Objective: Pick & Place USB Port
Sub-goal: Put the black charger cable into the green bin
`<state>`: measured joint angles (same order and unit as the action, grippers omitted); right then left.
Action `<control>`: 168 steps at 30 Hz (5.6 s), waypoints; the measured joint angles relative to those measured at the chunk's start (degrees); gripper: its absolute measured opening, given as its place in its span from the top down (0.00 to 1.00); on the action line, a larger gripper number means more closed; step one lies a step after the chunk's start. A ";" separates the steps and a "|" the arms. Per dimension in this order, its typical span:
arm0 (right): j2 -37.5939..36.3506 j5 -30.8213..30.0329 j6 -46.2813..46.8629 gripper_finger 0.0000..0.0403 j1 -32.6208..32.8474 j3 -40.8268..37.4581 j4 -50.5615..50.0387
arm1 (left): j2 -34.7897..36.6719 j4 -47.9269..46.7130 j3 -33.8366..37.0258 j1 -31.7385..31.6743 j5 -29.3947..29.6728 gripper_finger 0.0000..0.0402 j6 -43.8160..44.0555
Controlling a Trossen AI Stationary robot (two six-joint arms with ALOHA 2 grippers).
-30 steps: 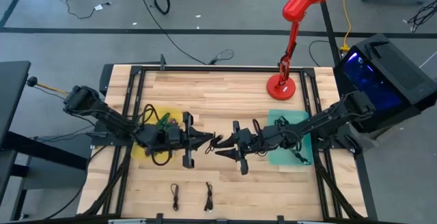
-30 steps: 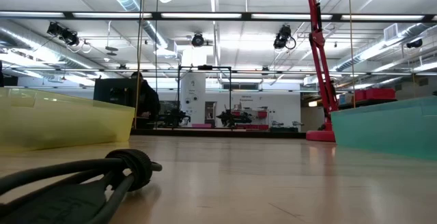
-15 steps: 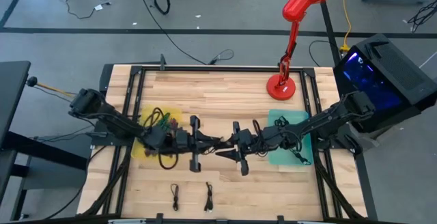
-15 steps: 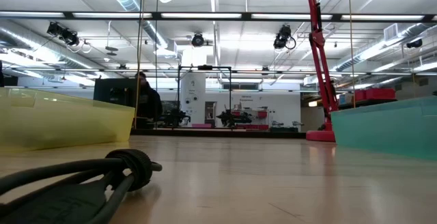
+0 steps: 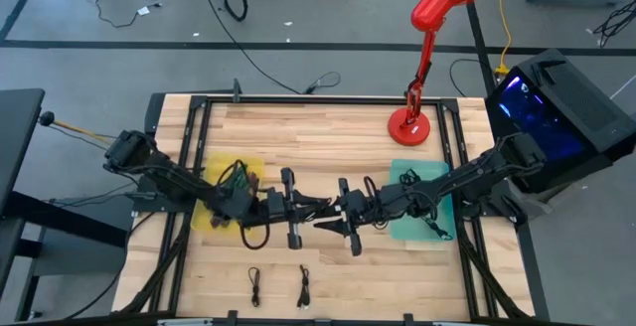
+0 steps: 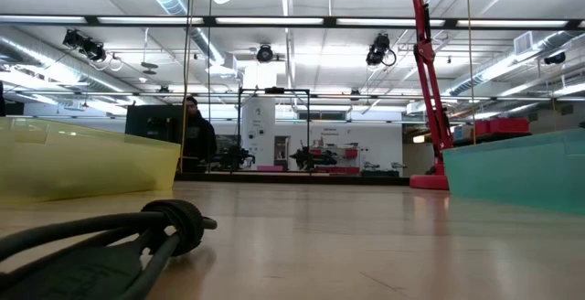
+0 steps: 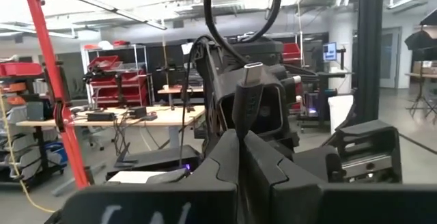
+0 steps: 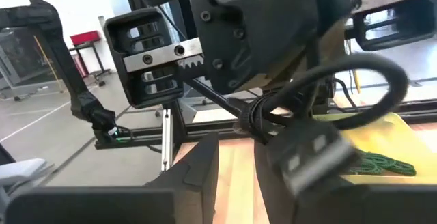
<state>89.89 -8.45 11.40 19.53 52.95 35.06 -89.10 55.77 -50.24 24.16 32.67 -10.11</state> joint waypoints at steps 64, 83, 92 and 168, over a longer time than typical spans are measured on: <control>-3.43 6.14 -4.57 0.70 -4.86 0.13 -3.59 | 4.48 -8.14 0.04 1.44 0.58 0.99 1.73; -3.43 7.68 -4.17 0.56 -6.75 0.11 -2.61 | 7.33 -9.39 0.07 1.43 0.15 0.99 1.33; -3.43 8.01 -4.39 0.53 -5.47 0.02 -0.63 | 7.34 -10.19 0.07 0.80 0.11 0.99 1.51; -27.44 -16.45 55.71 0.97 8.53 0.02 -91.71 | 12.00 -41.81 0.04 28.01 41.00 0.83 14.28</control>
<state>62.45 -24.90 67.11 28.06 52.97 -56.65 -77.10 13.96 -50.19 52.17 73.67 4.17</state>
